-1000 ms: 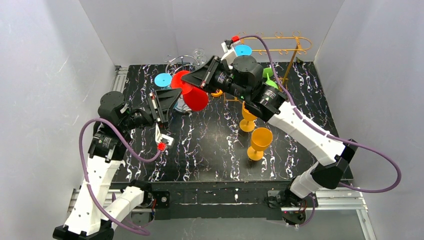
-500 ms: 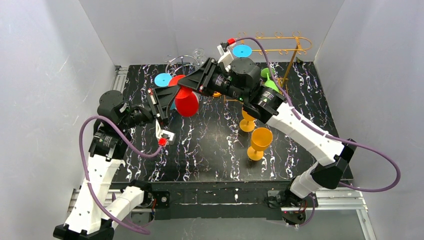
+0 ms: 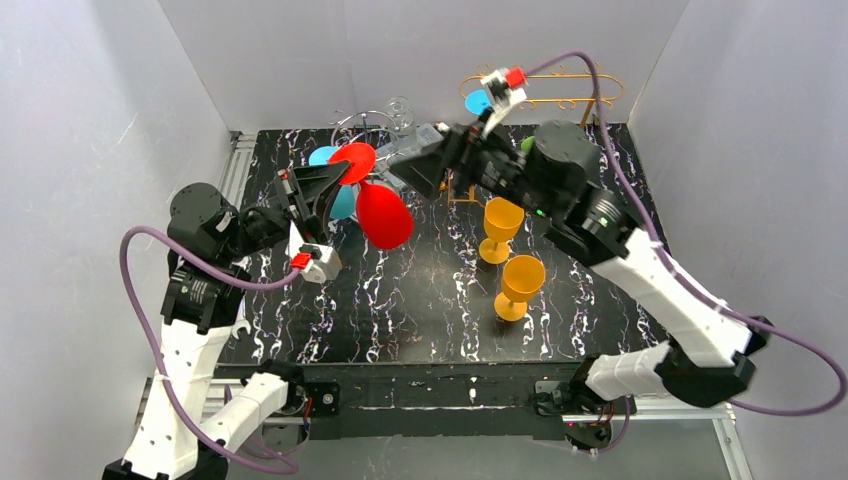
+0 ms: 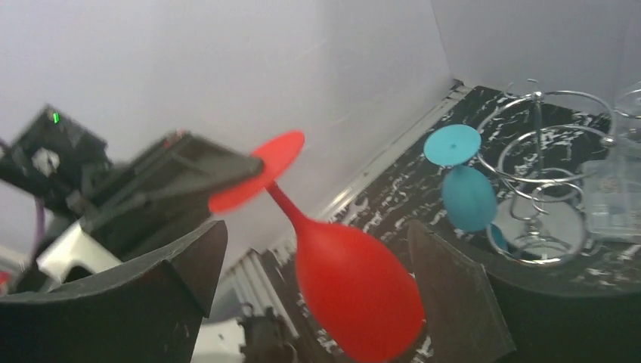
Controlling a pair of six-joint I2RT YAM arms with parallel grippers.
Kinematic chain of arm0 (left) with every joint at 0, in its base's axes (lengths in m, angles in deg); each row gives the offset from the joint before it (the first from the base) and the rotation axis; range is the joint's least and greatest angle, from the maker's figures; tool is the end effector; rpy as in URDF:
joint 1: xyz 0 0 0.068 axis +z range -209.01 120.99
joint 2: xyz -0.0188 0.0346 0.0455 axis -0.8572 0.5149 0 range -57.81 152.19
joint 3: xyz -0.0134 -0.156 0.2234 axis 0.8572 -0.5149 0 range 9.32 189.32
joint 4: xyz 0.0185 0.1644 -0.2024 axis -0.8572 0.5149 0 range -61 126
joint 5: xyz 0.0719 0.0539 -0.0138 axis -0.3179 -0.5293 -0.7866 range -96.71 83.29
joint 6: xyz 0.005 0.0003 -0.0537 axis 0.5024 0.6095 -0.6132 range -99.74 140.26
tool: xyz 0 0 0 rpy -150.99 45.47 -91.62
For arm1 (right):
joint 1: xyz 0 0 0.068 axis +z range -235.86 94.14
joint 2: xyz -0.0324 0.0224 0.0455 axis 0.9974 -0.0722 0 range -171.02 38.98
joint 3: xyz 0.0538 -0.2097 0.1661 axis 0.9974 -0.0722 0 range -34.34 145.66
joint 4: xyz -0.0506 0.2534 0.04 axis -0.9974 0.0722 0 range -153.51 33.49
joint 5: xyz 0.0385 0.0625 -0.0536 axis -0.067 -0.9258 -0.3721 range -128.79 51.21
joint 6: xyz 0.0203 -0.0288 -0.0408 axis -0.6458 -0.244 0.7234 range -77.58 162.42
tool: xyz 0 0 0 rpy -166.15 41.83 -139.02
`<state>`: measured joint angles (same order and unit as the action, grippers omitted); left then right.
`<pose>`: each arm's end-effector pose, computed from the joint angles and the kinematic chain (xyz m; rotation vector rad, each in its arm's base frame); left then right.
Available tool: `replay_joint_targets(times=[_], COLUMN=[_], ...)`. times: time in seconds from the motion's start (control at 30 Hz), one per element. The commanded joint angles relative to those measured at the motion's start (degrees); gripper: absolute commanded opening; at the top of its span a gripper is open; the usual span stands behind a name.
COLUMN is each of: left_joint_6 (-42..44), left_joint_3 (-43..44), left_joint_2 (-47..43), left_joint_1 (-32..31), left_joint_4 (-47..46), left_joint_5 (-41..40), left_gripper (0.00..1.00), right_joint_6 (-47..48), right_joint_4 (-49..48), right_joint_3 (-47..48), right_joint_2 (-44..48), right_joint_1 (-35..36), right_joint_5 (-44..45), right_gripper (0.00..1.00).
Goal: Place the wine glass upside down on the wine glass rack
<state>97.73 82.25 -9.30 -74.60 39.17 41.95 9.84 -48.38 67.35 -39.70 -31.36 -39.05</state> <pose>0.1256 -0.0628 0.4912 1.3777 0.3257 0.3344 0.1618 0.2270 0.5385 -0.3001 1.5287 1.2342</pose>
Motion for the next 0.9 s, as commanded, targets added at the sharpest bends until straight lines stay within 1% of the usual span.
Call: replay_joint_targets(times=[0.0, 0.07, 0.17, 0.37, 0.4, 0.53, 0.77, 0.87], left_joint_6=[-6.63, -7.50, -7.14, -6.89, -6.90, -6.89, -6.80, -6.99], left_joint_3=[1.00, 1.14, 1.16, 1.76, 1.78, 1.94, 2.70, 3.31], left_joint_2=[-1.47, -1.66, -1.59, -1.49, -1.49, -1.66, -0.67, -0.09], left_joint_1=[-0.08, -0.08, -0.08, -0.08, -0.13, -0.18, -0.13, -0.16], left_joint_4=[0.55, 0.55, 0.46, 0.46, 0.46, 0.39, 0.50, 0.72], left_joint_5=[2.47, 3.56, 4.30, 3.65, 3.51, 3.96, 2.57, 2.14], left_gripper=[0.00, 0.00, 0.00, 0.00, 0.00, 0.00, 0.00, 0.00], right_joint_6=[18.72, 19.68, 17.27, 14.84, 14.87, 17.42, 19.12, 19.50], right_joint_4=[-4.49, -3.56, -6.73, -10.22, -9.61, -5.95, -6.24, -9.31], right_joint_3=[-9.68, -10.60, -11.77, -12.02, -11.64, -11.19, -13.03, -15.43], right_joint_2=[8.88, 8.81, 7.22, 3.44, 2.60, 0.56, -3.23, -3.39], right_joint_1=[0.11, 0.00, -0.01, 0.08, 0.08, 0.08, 2.06, 3.90], right_joint_5=[-7.40, -12.73, -21.38, -27.74, -27.75, -23.24, -23.11, -22.23], right_gripper=[0.98, 0.98, 0.98, 0.98, 0.98, 0.98, 0.98, 0.98])
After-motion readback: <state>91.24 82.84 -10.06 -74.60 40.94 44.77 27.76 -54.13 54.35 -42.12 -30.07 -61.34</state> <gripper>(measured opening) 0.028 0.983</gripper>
